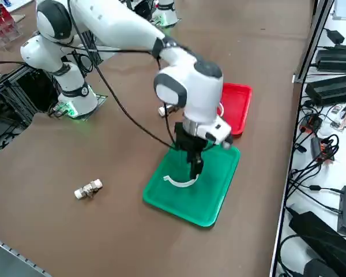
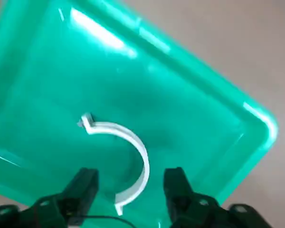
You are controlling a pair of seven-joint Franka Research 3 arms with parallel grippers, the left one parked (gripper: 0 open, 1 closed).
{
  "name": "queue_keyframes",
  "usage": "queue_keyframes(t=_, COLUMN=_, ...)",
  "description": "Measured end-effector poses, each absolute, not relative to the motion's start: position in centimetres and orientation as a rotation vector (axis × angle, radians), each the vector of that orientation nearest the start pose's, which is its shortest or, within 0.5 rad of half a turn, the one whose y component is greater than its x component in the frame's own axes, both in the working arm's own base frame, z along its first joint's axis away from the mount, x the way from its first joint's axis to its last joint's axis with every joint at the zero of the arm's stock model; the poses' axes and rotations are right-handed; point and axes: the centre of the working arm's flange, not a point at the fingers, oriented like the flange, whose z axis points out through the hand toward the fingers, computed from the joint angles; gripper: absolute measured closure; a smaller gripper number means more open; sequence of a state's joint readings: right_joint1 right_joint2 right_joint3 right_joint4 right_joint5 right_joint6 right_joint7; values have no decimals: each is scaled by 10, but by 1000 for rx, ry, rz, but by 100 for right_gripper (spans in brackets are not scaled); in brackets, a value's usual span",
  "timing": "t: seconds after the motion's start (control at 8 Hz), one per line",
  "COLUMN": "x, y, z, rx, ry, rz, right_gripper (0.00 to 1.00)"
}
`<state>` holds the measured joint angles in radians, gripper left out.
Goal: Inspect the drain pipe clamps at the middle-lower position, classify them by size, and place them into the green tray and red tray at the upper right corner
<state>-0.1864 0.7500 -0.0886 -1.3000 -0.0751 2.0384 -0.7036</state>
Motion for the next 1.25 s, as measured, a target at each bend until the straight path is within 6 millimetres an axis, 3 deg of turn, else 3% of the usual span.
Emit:
queue_keyframes(t=0.12, x=719, y=-185, z=350, rx=-3130, ry=-686, rz=-46, right_gripper=0)
queue_keyframes(t=0.38, x=704, y=-166, z=465, rx=-3073, ry=-474, rz=-241, right_gripper=0)
queue_keyframes(t=0.5, x=689, y=-149, z=512, rx=-3056, ry=-408, rz=-249, right_gripper=0)
queue_keyframes(t=0.62, x=673, y=-118, z=552, rx=-3046, ry=-321, rz=-229, right_gripper=0)
queue_keyframes(t=0.88, x=641, y=-61, z=607, rx=-3058, ry=-145, rz=-155, right_gripper=0)
queue_keyframes(t=1.0, x=626, y=-42, z=621, rx=-3083, ry=-76, rz=-102, right_gripper=0)
queue_keyframes(t=1.25, x=596, y=-28, z=633, rx=-3111, ry=-21, rz=-4, right_gripper=0)
